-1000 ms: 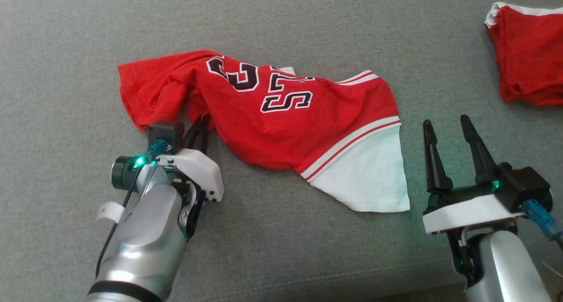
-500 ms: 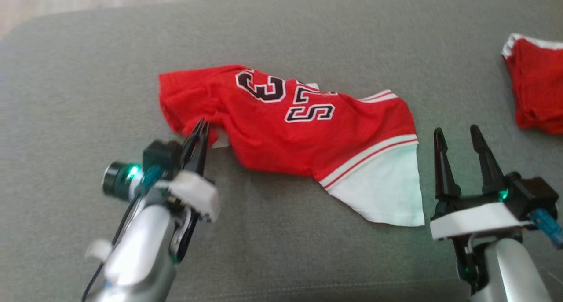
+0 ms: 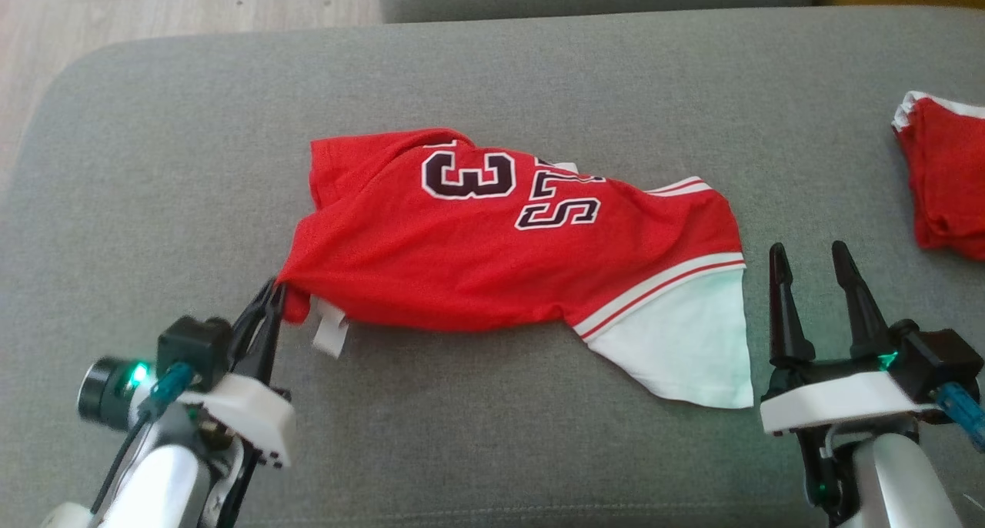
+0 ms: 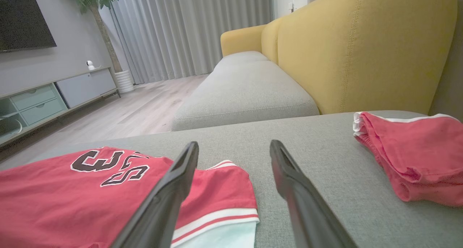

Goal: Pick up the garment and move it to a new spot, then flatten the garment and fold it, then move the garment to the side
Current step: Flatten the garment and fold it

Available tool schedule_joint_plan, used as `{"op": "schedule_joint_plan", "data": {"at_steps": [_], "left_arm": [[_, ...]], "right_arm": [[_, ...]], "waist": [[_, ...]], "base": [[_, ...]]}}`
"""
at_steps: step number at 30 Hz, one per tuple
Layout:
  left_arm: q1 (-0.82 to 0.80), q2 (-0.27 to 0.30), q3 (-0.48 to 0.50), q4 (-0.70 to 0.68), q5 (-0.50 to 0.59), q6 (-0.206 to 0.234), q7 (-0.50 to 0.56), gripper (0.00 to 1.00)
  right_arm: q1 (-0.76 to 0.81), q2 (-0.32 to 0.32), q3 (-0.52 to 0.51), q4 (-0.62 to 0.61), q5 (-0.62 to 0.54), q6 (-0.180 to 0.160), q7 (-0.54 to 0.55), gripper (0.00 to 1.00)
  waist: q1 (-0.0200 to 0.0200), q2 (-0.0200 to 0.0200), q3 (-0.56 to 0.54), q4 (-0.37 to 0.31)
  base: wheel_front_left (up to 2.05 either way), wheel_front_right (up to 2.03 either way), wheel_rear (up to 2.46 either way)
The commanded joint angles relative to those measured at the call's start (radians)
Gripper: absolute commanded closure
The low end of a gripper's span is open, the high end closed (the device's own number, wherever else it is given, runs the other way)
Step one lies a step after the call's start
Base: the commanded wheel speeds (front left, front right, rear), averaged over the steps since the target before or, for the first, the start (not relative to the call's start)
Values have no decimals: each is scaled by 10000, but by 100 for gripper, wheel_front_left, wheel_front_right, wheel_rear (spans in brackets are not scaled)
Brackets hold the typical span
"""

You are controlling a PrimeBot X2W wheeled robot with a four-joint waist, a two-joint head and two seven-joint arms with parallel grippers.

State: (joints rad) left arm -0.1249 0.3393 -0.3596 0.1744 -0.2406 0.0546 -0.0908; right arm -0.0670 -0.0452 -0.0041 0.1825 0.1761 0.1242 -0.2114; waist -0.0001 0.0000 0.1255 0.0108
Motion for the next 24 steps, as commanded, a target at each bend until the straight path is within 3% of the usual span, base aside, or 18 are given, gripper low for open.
{"op": "schedule_joint_plan", "data": {"at_steps": [1, 6, 7, 9, 18, 24], "left_arm": [[-376, 249, 490, -175, -128, 38, 26, 100], [-463, 15, 543, 826, -484, -27, -64, 100], [-547, -17, 582, 1061, -513, -12, -176, 74], [-710, -42, 660, 1556, -544, 38, -361, 0], [-879, 73, 975, 2311, -708, 124, -1091, 0], [-476, -316, 816, 2024, -834, 101, -1409, 0]], "right_arm": [[-157, -51, 241, -246, 19, 65, -98, 0], [-290, -51, 378, -206, -12, 65, -86, 0], [-306, -51, 397, -206, -20, 65, -82, 0], [-320, -51, 403, -203, -38, 65, -75, 0], [-244, -51, 229, -166, -108, 65, -64, 0], [-124, -51, 316, -136, -96, 65, -47, 0]], "waist": [[1, 0, 59, -55], [1, 0, 217, -236], [1, 0, 245, -270], [1, 0, 276, -318], [1, 0, 121, -128], [1, 0, -179, 151]], "base": [[0, 0, 0], [0, 0, 0], [0, 0, 0], [0, 0, 0], [0, 0, 0], [0, 0, 0]]}}
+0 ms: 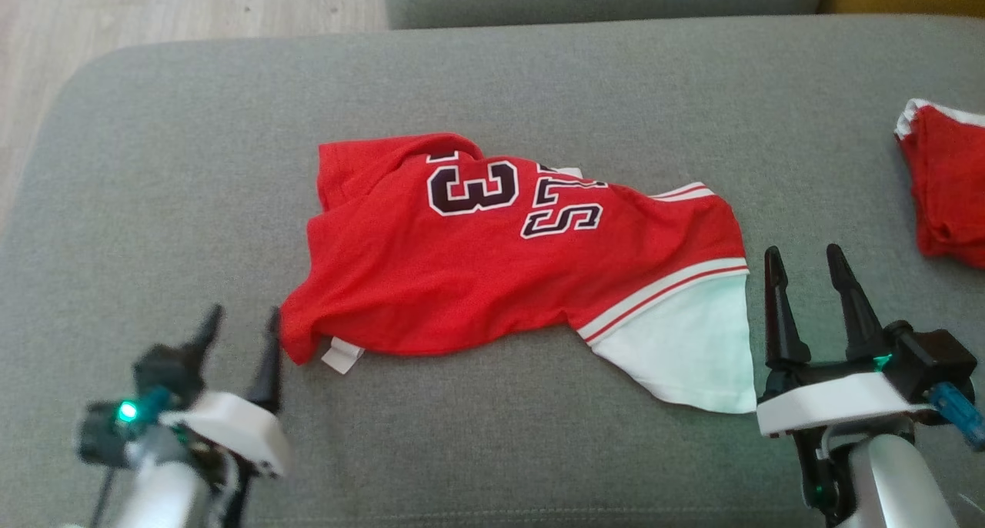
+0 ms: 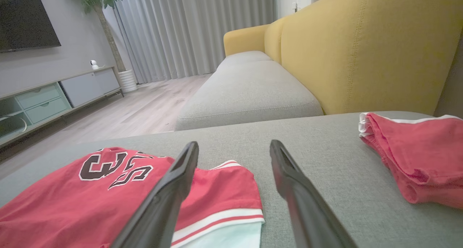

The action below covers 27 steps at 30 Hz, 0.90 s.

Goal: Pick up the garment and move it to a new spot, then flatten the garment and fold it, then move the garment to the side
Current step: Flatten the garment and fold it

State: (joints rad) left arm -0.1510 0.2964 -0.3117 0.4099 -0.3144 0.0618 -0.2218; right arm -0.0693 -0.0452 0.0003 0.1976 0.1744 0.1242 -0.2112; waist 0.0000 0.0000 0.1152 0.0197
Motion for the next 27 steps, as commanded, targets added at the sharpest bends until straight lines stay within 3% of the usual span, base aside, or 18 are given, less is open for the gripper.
{"op": "schedule_joint_plan", "data": {"at_steps": [1, 10, 27], "left_arm": [[-114, -13, 257, -413, -120, 10, -130, 0], [370, -974, -598, -36, -416, -332, 307, 0], [-1392, -1230, -486, 2953, -710, -616, 34, 0]], "right_arm": [[-84, -51, 291, -287, -79, 65, -41, 0], [33, -51, 468, -466, -175, 65, 124, 0], [-70, -51, 433, -669, -261, 65, 227, 0]], "waist": [[0, 0, -114, 81], [0, 0, -99, -111], [0, 0, 348, -618]], "base": [[0, 0, 0], [0, 0, 0], [0, 0, 0]]}}
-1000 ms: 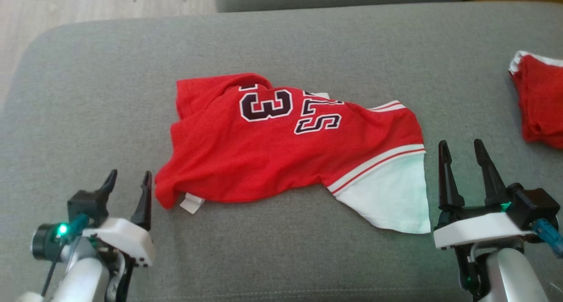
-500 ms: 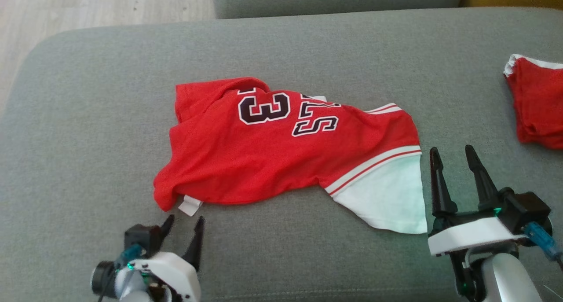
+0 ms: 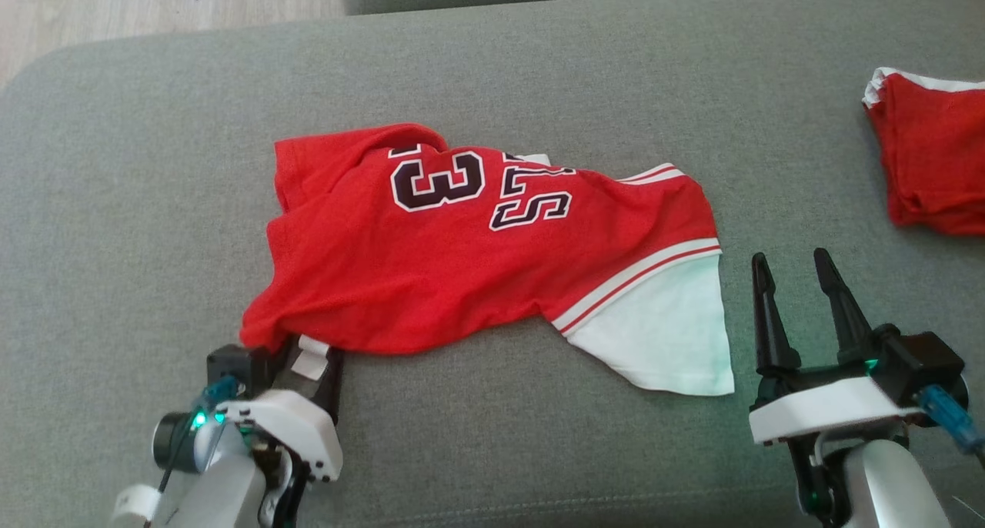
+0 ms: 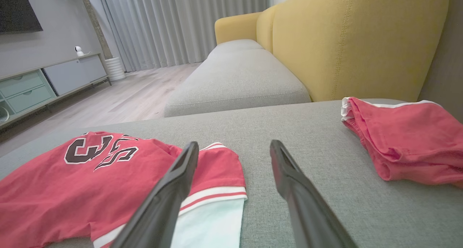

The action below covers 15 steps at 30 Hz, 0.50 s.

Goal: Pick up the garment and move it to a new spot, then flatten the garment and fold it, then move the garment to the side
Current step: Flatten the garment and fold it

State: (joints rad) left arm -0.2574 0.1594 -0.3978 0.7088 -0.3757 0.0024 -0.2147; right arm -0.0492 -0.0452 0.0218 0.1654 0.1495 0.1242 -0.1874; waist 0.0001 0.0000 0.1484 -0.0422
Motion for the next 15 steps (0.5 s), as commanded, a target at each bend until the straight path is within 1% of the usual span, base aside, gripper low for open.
{"op": "schedule_joint_plan", "data": {"at_steps": [1, 2, 3, 9, 15], "left_arm": [[-394, 125, 364, 45, -106, -69, -73, 54], [-456, 111, 352, 118, -108, -104, -111, 75], [-513, 92, 329, 175, -93, -127, -150, 100], [-535, 119, 219, 36, 73, -207, -355, 100], [46, 349, -28, -1036, 315, -248, -402, 100]], "right_arm": [[-276, -51, 209, -341, -11, 65, -19, 0], [-281, -51, 197, -333, -11, 65, -26, 0], [-285, -51, 185, -326, -10, 65, -32, 0], [-302, -51, 90, -293, 16, 65, -74, 0], [-282, -51, -45, -178, 94, 65, -161, 0]], "waist": [[-1, 0, 31, 6], [-1, 0, 44, 15], [-1, 0, 54, 29], [-1, 0, 56, 196], [-1, 0, -97, 614]], "base": [[0, 0, 0], [0, 0, 0], [0, 0, 0], [0, 0, 0], [0, 0, 0]]}}
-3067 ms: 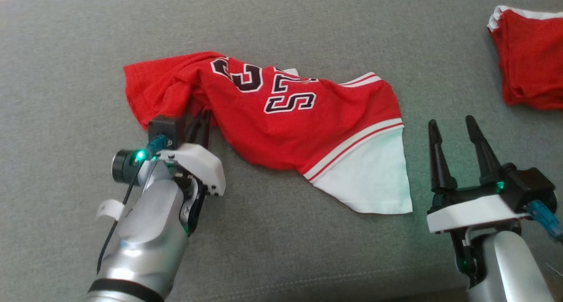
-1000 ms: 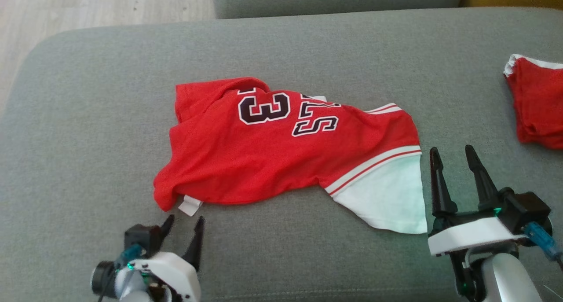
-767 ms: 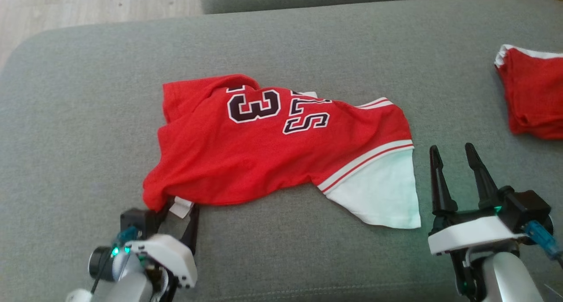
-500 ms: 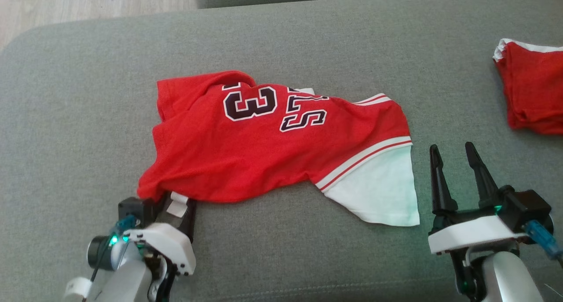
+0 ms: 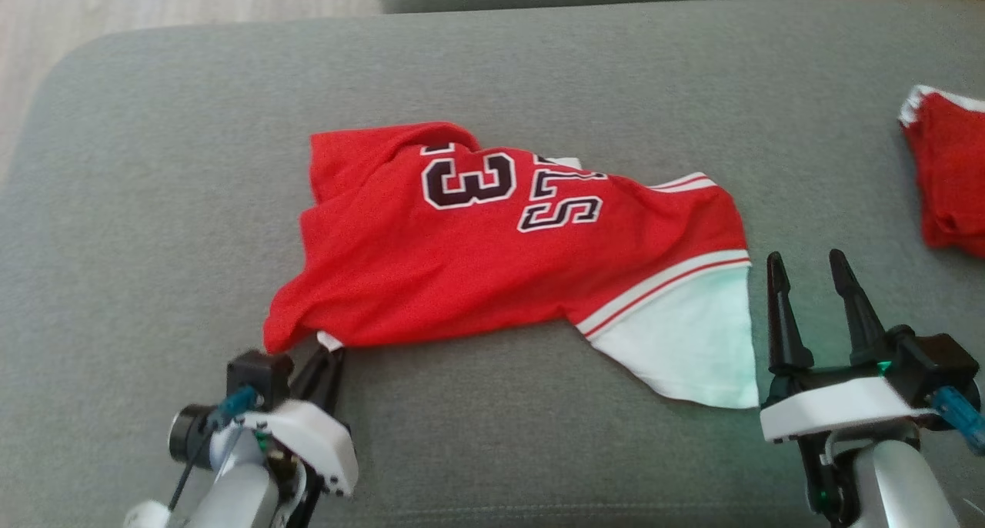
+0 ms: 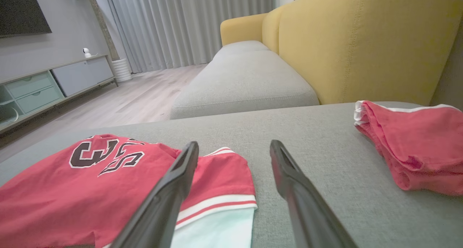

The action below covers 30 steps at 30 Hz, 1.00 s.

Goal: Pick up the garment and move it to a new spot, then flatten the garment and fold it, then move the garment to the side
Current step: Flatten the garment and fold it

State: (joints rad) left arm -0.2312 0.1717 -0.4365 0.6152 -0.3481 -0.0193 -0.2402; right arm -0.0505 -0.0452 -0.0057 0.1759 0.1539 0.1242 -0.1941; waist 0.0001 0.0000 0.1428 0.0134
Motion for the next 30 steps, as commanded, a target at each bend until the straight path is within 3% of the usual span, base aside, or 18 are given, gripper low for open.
{"op": "schedule_joint_plan", "data": {"at_steps": [1, 8, 15, 17, 18, 24, 30], "left_arm": [[-89, 300, 288, -342, 80, -48, -79, 100], [934, 772, 43, -2279, 31, 195, 1277, 100], [1326, 579, 171, -2262, -385, 464, 1641, 100], [1363, 491, 224, -2111, -493, 498, 1544, 50], [1375, 461, 256, -2026, -538, 520, 1490, 0], [1446, 389, 584, -1870, -807, 706, 1004, 0], [1651, 759, 913, -2416, -846, 920, 645, 0]], "right_arm": [[-260, -51, 209, -272, 55, 65, -103, 0], [-304, -51, 210, -201, 71, 65, -125, 0], [-393, -51, 297, -150, 42, 65, -84, 0], [-398, -51, 231, -139, 8, 65, -73, 0], [-394, -51, 197, -136, -9, 65, -70, 0], [-349, -51, 35, -82, -30, 65, -91, 0], [-235, -50, -119, -29, -7, 65, -138, 0]], "waist": [[-1, 0, -68, 144], [-1, 0, -105, 572], [-1, 0, -30, 522], [-1, 0, -33, 495], [-1, 0, -45, 489], [-1, 0, -232, 551], [-1, 0, -568, 795]], "base": [[0, 0, 0], [0, 0, 0], [0, 0, 0], [0, 0, 0], [0, 0, 0], [0, 0, 0], [0, 0, 0]]}}
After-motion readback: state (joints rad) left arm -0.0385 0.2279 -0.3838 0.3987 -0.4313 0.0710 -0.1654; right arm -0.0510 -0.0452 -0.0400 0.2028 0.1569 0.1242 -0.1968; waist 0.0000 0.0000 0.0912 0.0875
